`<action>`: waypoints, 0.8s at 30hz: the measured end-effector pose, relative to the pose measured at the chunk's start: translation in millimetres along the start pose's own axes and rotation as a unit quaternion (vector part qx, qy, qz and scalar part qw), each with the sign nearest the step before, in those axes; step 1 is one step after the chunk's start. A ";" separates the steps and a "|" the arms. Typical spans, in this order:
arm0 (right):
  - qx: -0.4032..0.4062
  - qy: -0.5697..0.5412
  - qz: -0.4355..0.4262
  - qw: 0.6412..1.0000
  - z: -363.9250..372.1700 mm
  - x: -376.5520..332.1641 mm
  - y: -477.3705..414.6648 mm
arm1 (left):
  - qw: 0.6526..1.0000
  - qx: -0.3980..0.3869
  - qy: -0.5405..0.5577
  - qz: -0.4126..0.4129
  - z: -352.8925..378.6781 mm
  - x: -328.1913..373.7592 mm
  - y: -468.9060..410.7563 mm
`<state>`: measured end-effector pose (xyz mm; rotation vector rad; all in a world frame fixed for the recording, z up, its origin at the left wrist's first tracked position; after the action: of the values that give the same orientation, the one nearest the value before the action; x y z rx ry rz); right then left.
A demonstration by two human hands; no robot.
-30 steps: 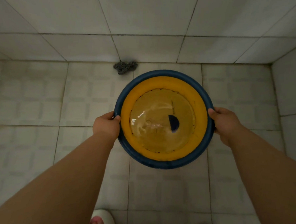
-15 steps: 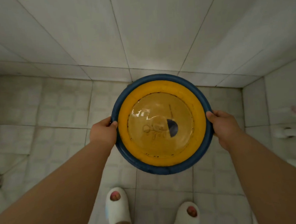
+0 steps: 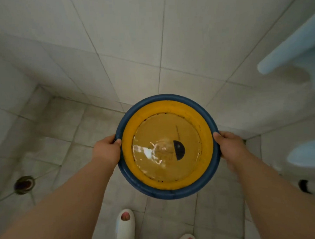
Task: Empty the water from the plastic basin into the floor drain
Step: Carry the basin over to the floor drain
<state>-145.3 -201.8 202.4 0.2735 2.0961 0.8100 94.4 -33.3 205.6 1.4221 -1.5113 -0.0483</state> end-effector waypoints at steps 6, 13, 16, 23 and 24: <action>-0.021 0.014 -0.044 0.999 14.8 -62.5 34.7 | 0.999 0.032 0.040 0.006 -58.8 22.9 17.4; -0.050 0.026 -0.074 0.996 56.3 -116.8 73.3 | 0.995 0.073 0.072 0.000 -136.1 30.7 23.6; -0.057 0.032 -0.083 0.994 77.3 -135.2 88.4 | 0.993 0.089 0.072 0.004 -167.6 28.3 22.6; -0.072 0.030 -0.098 0.992 132.6 -176.3 129.2 | 0.991 0.112 0.079 0.004 -242.9 13.8 17.3; -0.076 0.031 -0.100 0.992 139.1 -182.6 134.6 | 0.990 0.116 0.080 0.003 -251.0 12.6 17.5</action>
<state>63.6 -119.9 345.4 -0.0455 2.0667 0.8605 250.4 106.6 345.5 1.5647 -1.4225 0.2464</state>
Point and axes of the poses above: each hand's wrist, its own y-axis away from the middle knuckle, its own z-axis out of the palm, x = y × z, the point moved 1 cm from there along -y, towards the middle knuckle, and after that the axes turned 3 degrees about y, right-handed, at the moved point
